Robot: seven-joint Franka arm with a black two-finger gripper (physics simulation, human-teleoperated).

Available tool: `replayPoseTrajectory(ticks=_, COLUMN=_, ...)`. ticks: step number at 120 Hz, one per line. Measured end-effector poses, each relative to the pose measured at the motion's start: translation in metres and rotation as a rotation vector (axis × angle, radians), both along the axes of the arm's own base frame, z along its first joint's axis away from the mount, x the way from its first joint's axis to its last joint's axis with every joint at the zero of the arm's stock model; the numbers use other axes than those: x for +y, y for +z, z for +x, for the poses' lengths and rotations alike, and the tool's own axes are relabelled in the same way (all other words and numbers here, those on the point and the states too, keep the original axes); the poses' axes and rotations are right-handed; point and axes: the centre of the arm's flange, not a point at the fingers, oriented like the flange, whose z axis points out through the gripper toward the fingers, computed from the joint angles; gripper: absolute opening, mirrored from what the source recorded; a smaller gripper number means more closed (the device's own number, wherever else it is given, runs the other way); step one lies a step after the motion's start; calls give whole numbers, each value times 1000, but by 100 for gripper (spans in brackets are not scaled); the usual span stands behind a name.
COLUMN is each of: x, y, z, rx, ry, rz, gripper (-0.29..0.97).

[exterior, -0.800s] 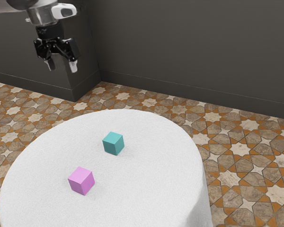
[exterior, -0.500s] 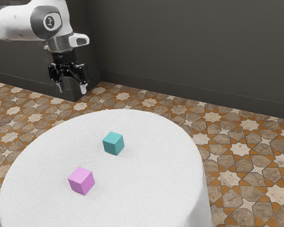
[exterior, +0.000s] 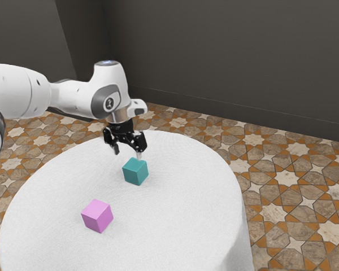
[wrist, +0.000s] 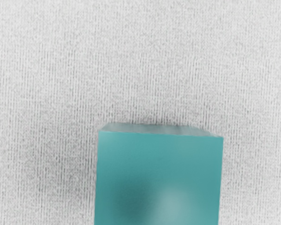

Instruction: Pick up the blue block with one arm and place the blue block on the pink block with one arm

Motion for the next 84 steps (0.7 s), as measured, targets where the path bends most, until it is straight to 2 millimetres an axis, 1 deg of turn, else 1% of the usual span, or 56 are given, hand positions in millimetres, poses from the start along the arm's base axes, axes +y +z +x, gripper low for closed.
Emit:
replayPoseTrajectory(ticks=20, x=0, y=-34, z=9, rx=-24, ry=5, rz=2, gripper=67)
replayPoseTrajectory(ticks=37, x=-2, y=-48, z=14, rx=-41, ry=4, rz=2, gripper=67)
replayPoseTrajectory(ticks=45, x=-2, y=-52, z=15, rx=-45, ry=0, rz=3, gripper=67)
replayPoseTrajectory(ticks=60, x=-12, y=-55, z=14, rx=-46, ry=-38, rz=6, gripper=67)
replayPoseTrajectory(ticks=70, x=-14, y=-55, z=12, rx=-32, ry=-58, rz=12, gripper=67)
replayPoseTrajectory(ticks=84, x=-15, y=-57, z=-2, rx=5, ry=-70, rz=13, gripper=66)
